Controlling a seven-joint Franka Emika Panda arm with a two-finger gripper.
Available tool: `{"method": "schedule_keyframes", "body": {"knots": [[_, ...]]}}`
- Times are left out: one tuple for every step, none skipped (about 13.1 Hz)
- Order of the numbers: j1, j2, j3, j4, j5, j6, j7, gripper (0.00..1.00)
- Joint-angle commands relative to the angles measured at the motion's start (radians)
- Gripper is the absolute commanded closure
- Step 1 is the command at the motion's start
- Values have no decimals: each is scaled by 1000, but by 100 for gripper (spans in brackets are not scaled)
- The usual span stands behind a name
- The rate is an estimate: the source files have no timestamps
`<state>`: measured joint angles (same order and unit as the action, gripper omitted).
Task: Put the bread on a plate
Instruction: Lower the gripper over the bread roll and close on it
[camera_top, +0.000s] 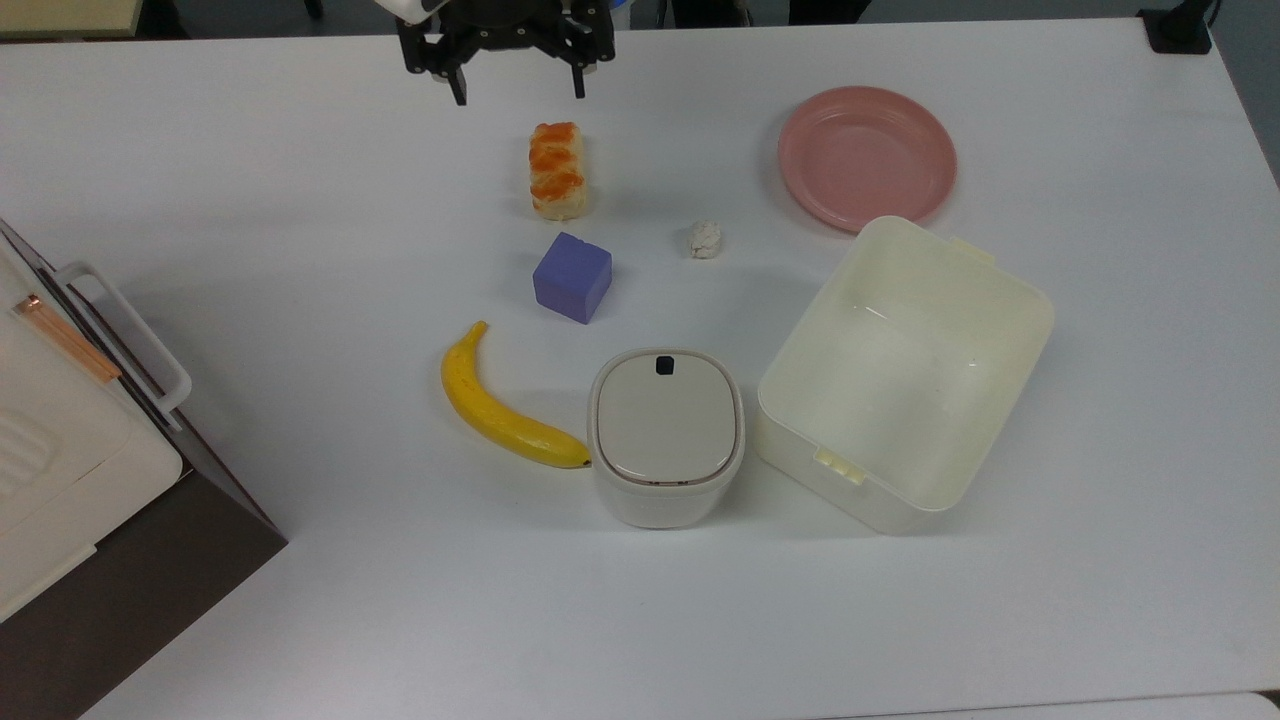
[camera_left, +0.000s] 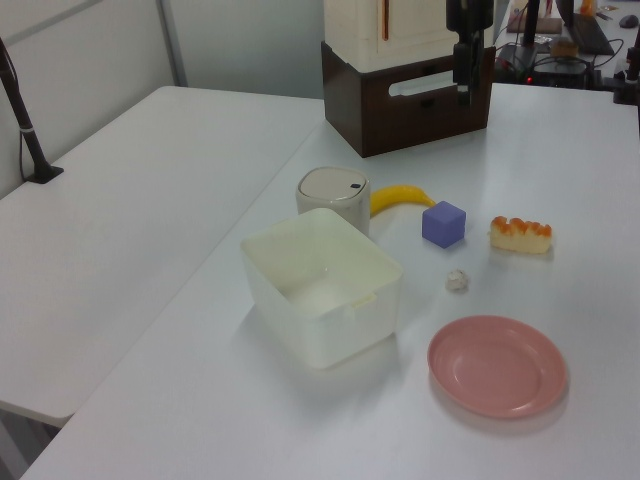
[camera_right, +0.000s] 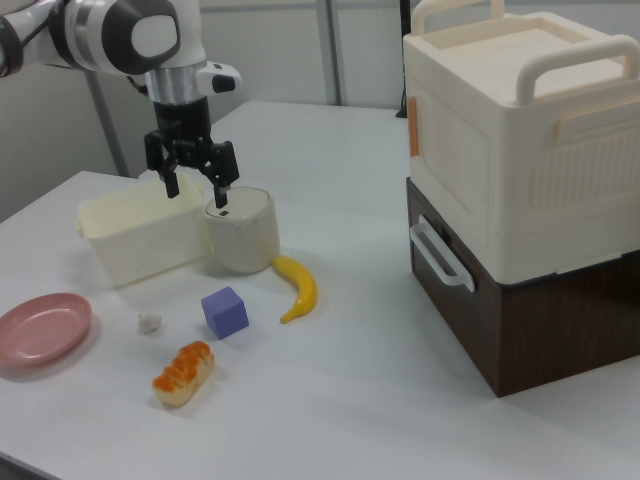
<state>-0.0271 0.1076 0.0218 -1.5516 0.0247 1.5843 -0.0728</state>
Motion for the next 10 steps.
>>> {"method": "schedule_keyframes", "body": {"knots": [[22,-22,-10,-36,0,-21,-16,0],[26,-25,-10,-66,-6,-24,-18,0],[39,-26,-10,-94,-31,-24,-18,0],[64,-25,-10,-120,-70,-21,-18,0],[78,-23,-10,-149,-101,-18,-19,0],[85,-25,-10,-192,-121,-10,-19,0],[94,-26,-10,-230,-140,-7,-19,0],[111,-28,-10,-260,-153,3,-19,0],[114,-32,-10,-303,-155,25,-19,0],[115,-32,-10,-330,-155,43,-19,0]]}}
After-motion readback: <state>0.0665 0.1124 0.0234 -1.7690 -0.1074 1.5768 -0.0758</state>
